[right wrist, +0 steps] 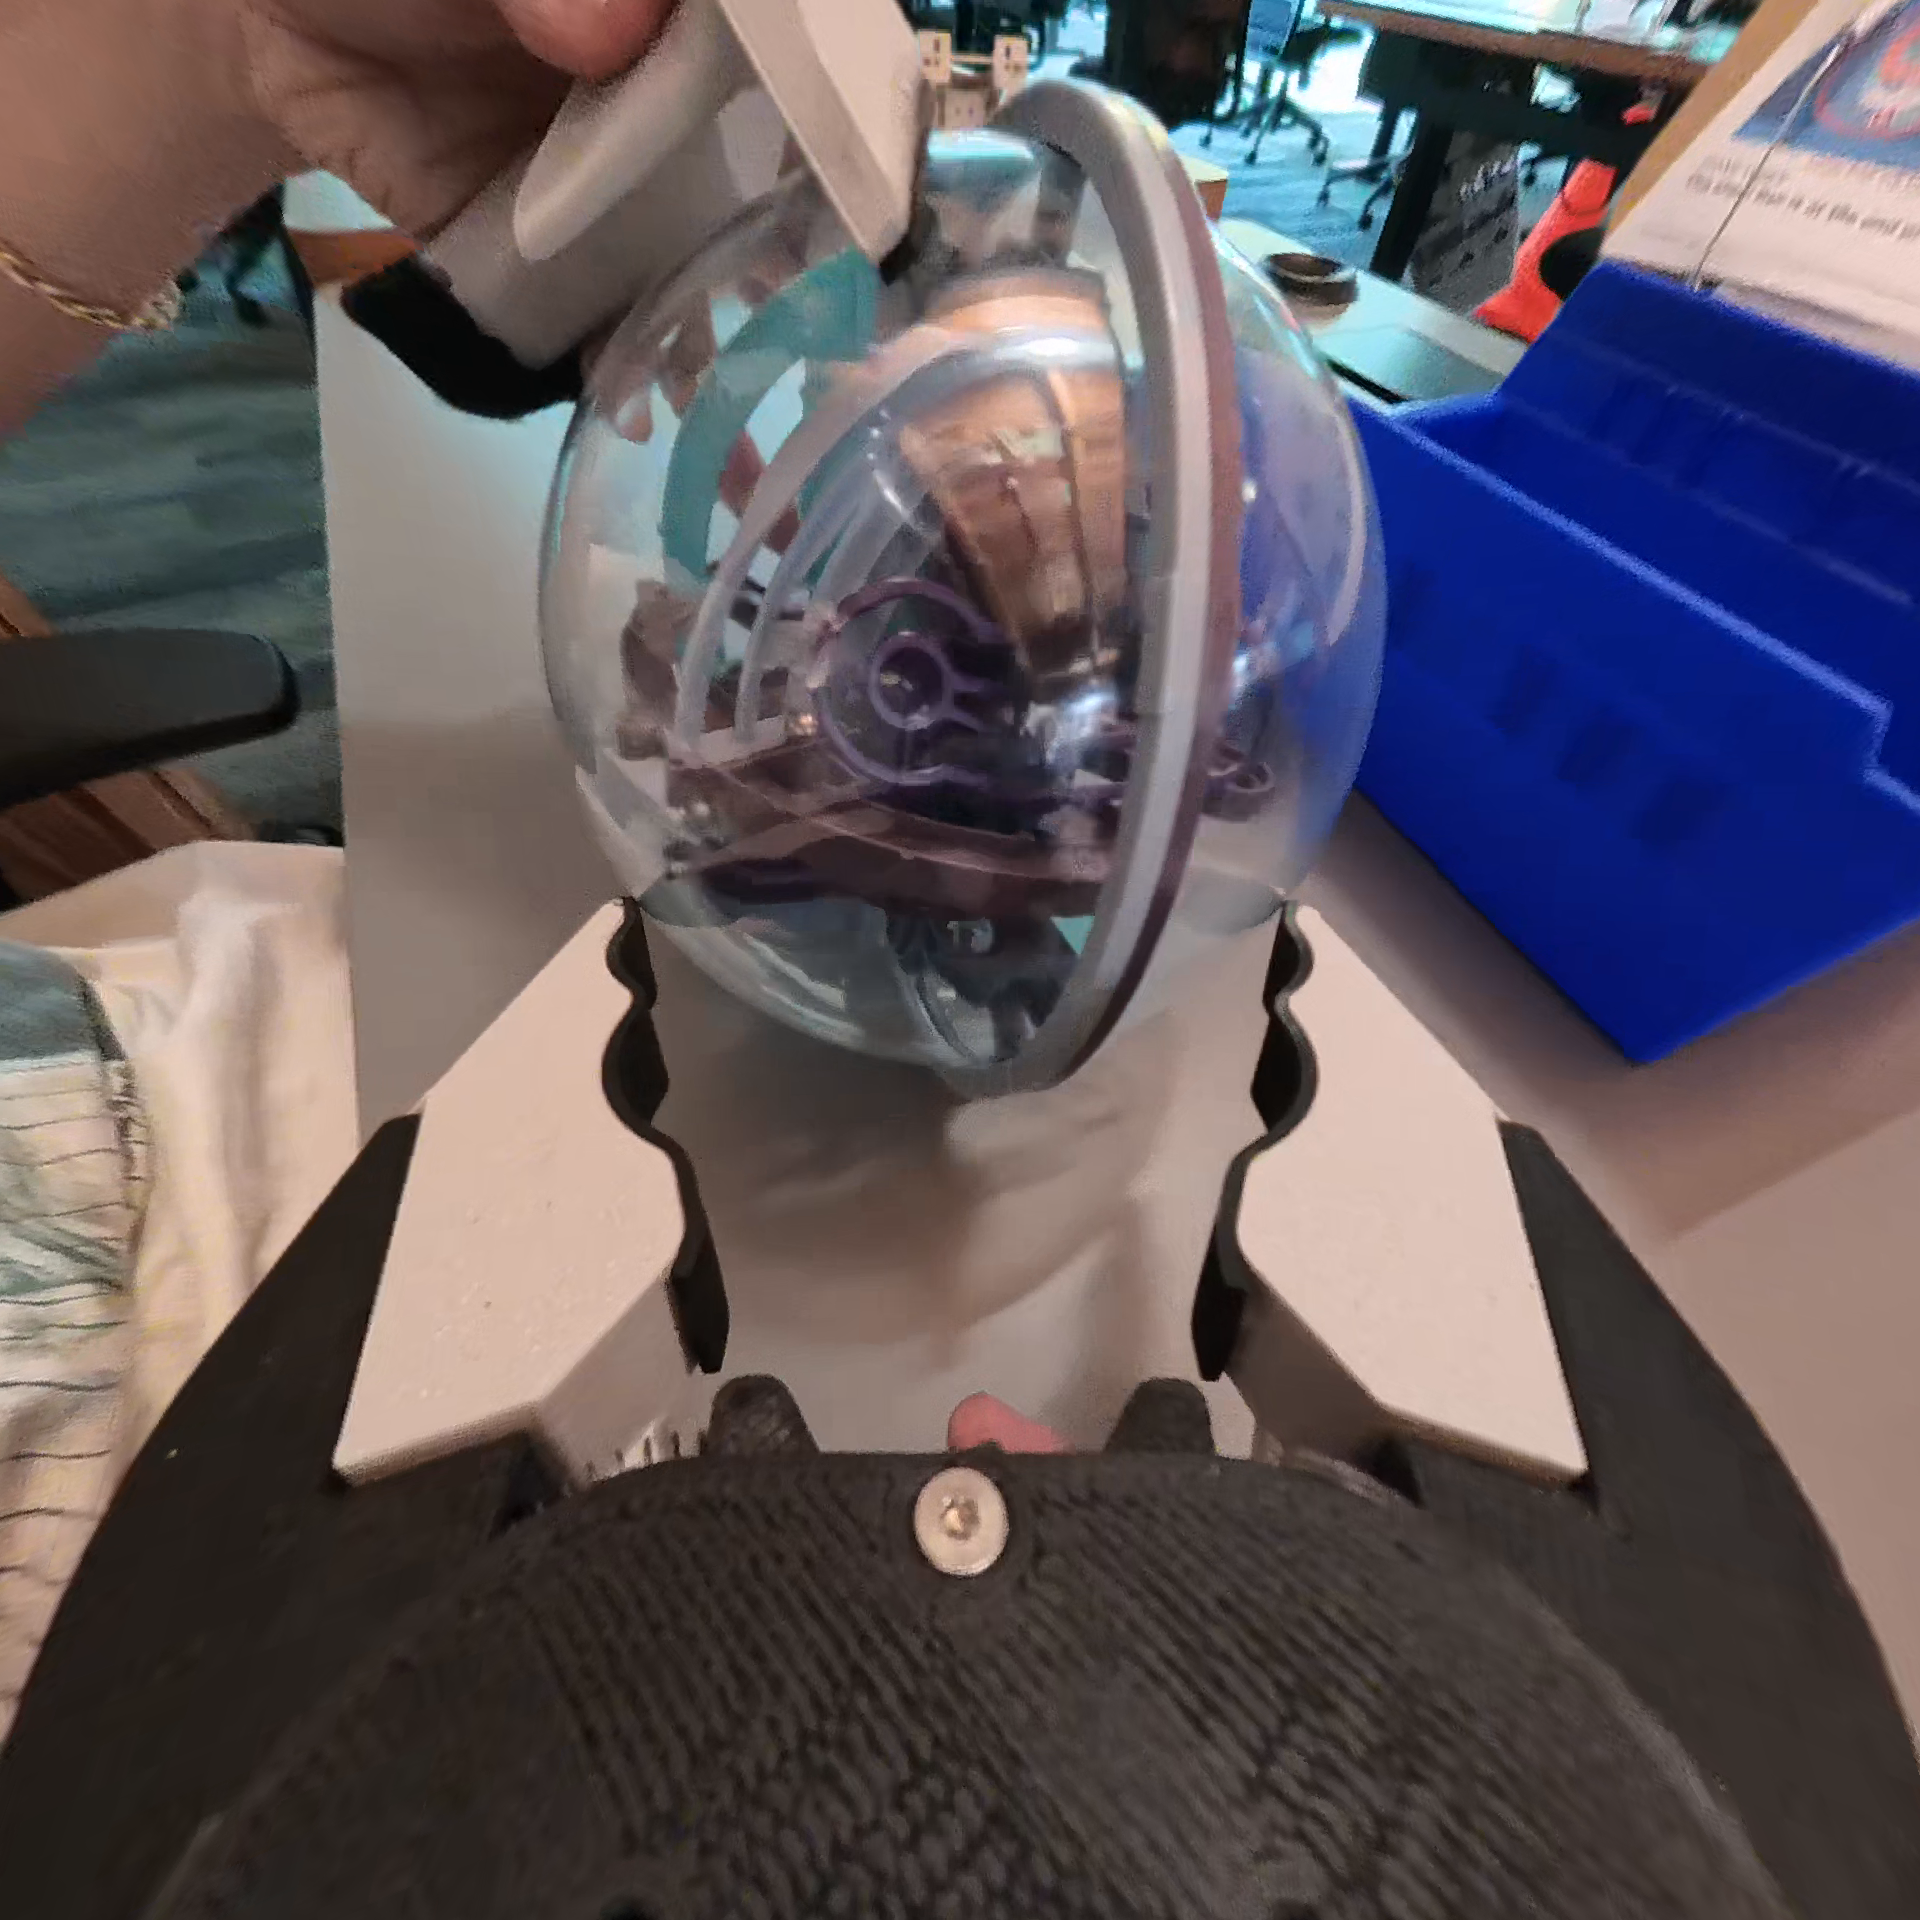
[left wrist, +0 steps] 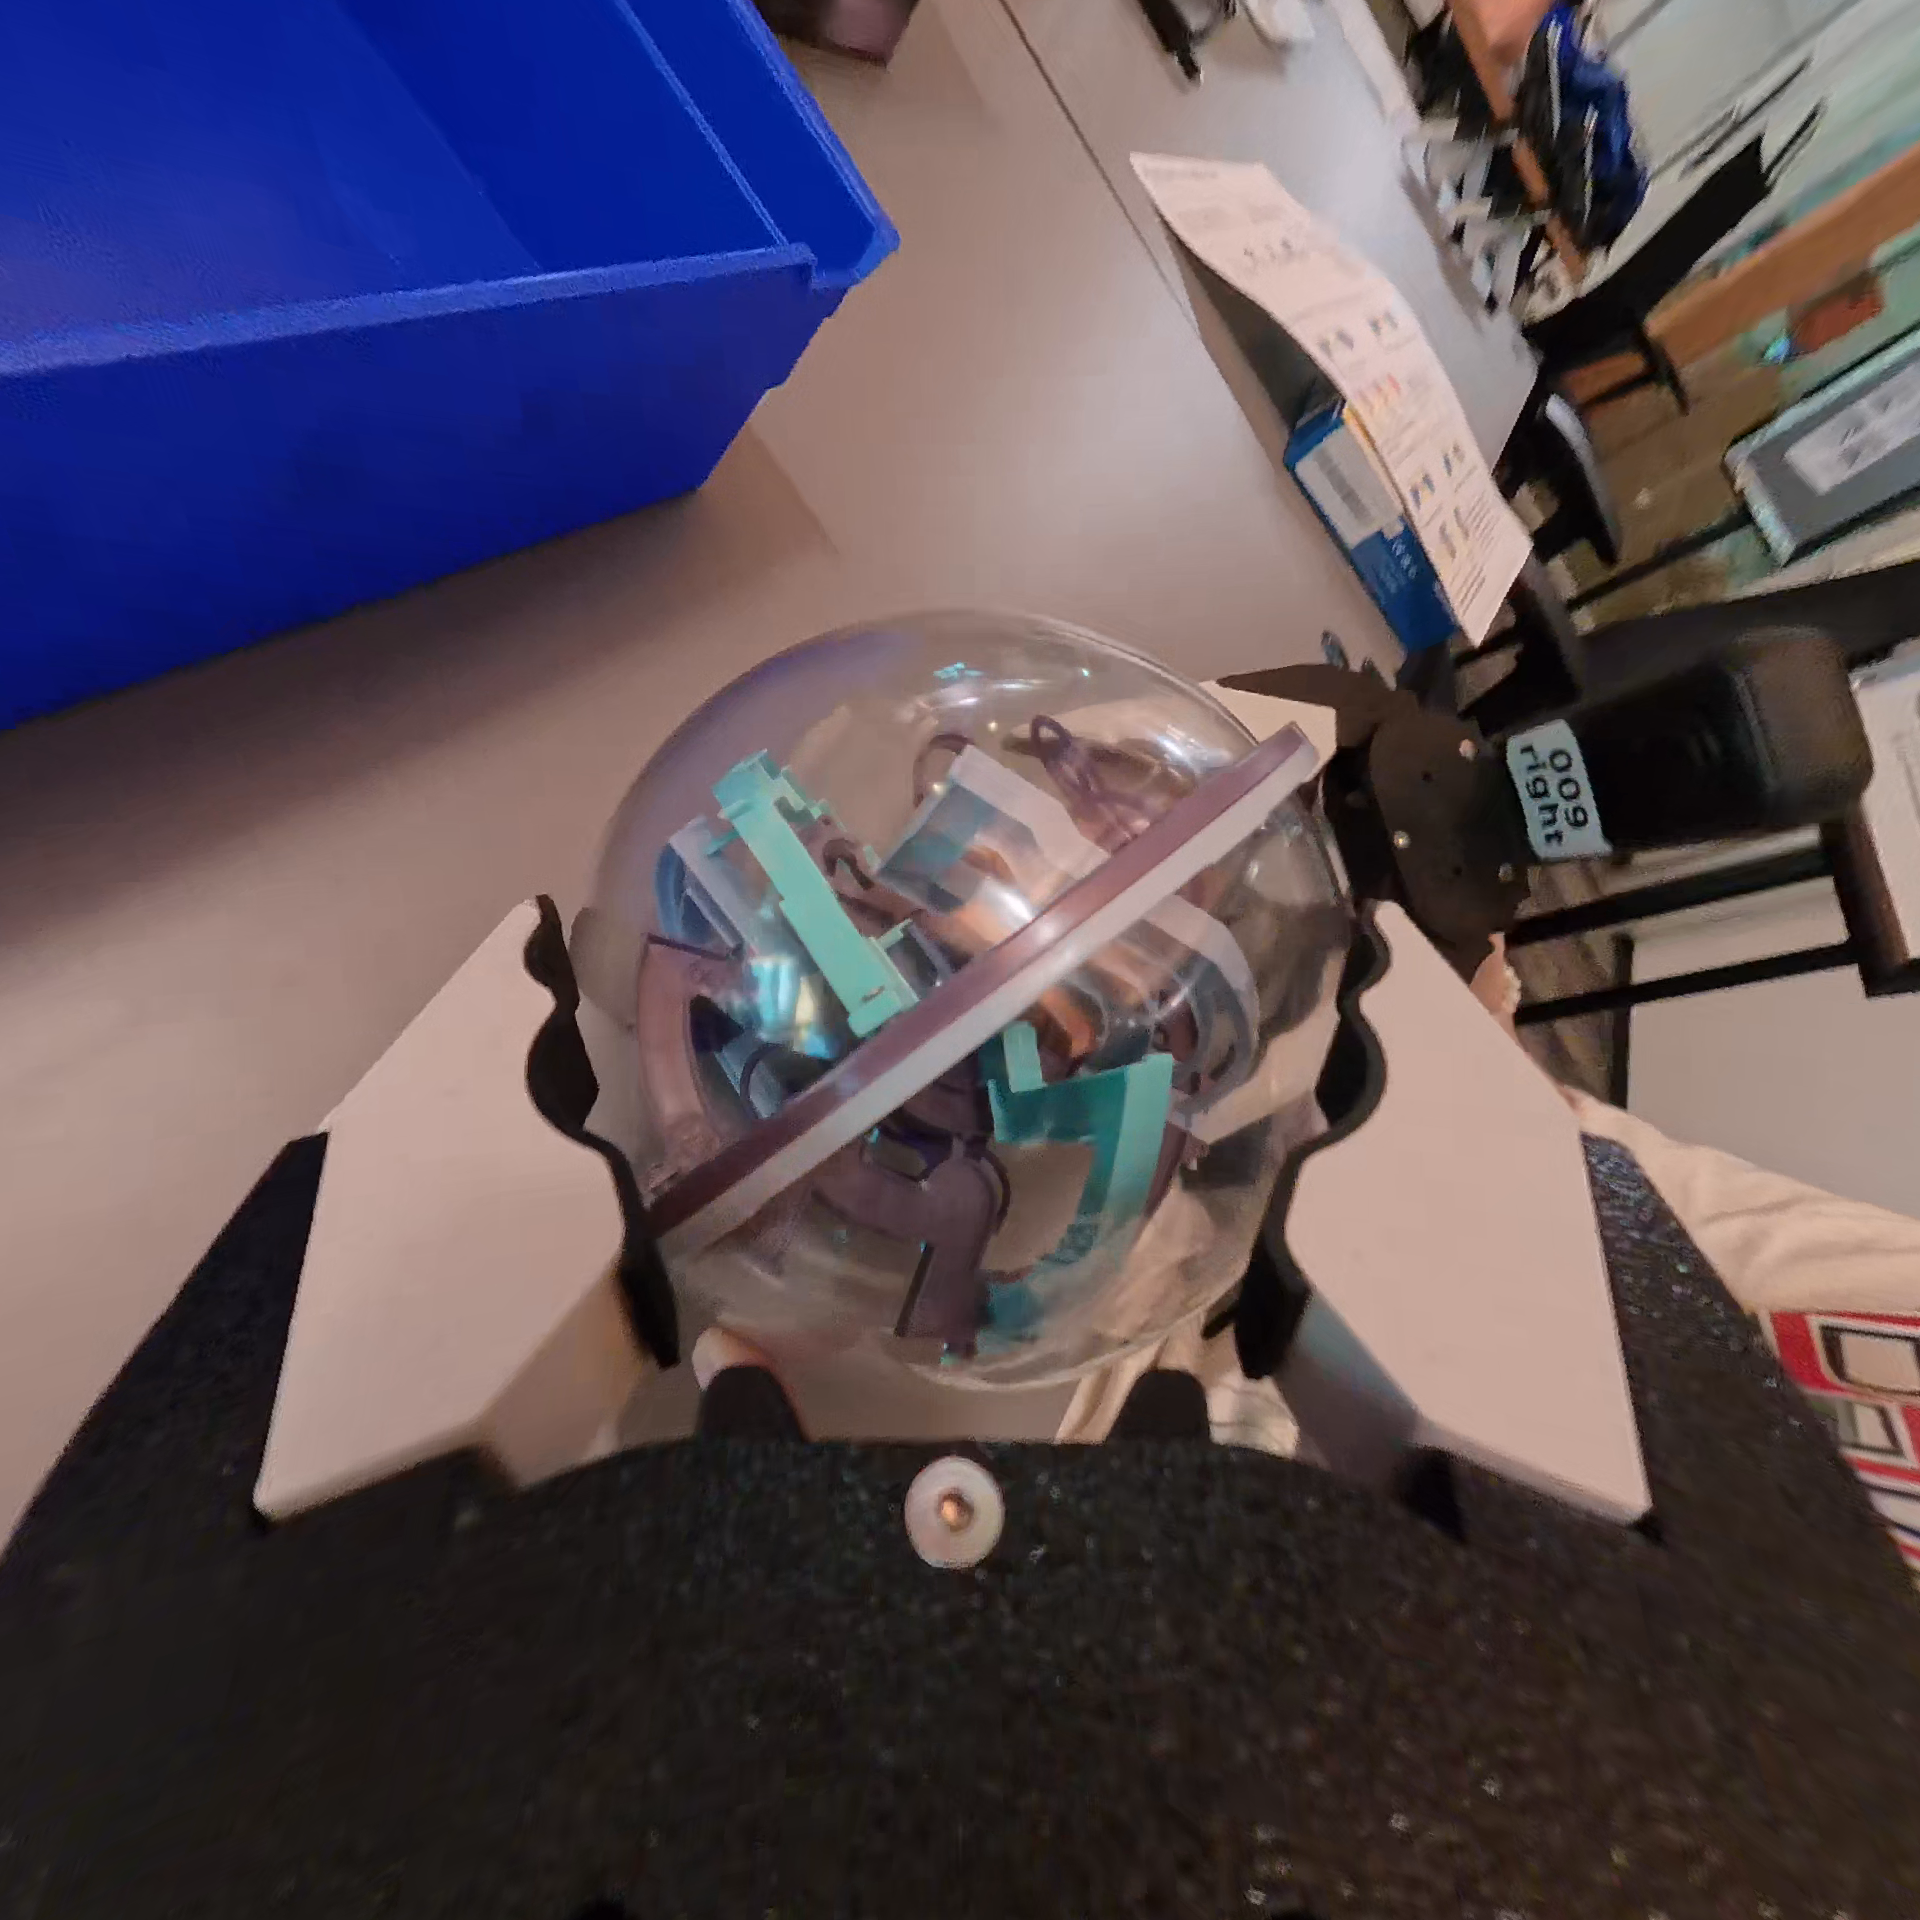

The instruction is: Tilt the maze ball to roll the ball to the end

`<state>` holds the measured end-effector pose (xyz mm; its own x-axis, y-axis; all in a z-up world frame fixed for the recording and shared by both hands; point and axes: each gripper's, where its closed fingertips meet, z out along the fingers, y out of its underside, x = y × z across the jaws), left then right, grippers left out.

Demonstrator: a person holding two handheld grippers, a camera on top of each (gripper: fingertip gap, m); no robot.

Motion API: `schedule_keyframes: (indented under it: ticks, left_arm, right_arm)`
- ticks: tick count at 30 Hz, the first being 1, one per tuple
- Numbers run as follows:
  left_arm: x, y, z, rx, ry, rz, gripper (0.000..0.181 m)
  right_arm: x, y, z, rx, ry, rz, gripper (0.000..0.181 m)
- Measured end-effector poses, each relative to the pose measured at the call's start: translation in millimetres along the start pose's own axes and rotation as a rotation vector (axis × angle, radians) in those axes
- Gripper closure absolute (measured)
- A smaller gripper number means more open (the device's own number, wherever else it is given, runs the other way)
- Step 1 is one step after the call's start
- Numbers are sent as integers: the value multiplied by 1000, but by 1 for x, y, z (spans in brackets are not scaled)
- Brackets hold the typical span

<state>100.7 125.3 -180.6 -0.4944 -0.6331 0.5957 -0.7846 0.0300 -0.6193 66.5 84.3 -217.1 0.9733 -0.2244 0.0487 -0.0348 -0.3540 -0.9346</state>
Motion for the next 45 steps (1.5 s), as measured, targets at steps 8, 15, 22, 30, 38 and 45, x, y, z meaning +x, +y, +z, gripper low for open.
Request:
schedule_keyframes:
  ticks: [8, 15, 22, 30, 38, 45]
  left_arm:
    - [-7, 4, -12, 189, 14, -138, 42]
    - [-4, 9, -17, 225, 6, -98, 43]
    - [2, 2, -18, 278, 4, 38, 49]
    - [3, -1, -21, 338, 43, 80, 53]
    - [15, 7, -21, 299, -50, 177, 53]
    - [13, -2, -15, 308, -65, 178, 53]
  right_arm:
    - [-4, -19, 17, 57, 78, -164, 45]
    - [-6, -19, 19, 78, 25, -219, 44]
    - [-6, -18, 17, 91, -26, -255, 44]
    - [-6, -19, 14, 135, -51, -261, 49]
    - [-8, -8, 13, 113, -99, -264, 47]
    - [-2, -5, 14, 94, -104, -209, 47]
